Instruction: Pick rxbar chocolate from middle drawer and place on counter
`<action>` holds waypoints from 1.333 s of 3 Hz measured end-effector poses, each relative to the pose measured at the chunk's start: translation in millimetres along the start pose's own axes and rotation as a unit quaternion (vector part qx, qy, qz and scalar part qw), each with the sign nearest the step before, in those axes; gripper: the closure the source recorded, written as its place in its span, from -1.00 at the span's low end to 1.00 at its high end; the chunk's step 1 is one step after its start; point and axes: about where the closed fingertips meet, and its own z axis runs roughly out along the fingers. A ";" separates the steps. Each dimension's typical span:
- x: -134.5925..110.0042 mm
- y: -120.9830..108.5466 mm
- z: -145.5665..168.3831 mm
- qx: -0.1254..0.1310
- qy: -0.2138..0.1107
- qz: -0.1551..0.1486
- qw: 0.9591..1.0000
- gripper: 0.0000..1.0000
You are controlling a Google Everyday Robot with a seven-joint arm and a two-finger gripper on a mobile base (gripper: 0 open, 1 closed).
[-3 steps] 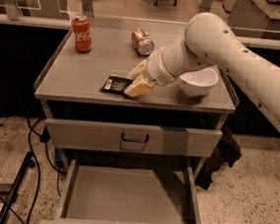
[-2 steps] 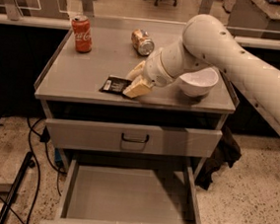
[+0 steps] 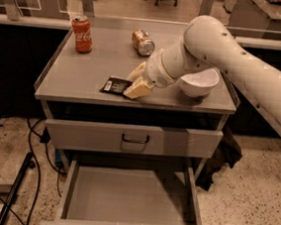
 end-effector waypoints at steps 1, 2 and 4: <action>-3.0 -2.4 -2.5 0.009 -0.003 0.000 1.000 -0.31; -9.9 -9.0 -2.6 0.017 -0.011 -0.007 1.000 -0.78; -10.0 -9.0 -2.6 0.017 -0.011 -0.007 1.000 -1.00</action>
Offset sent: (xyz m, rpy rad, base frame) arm 0.0158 0.0071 0.0248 0.0382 -0.0803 -0.0063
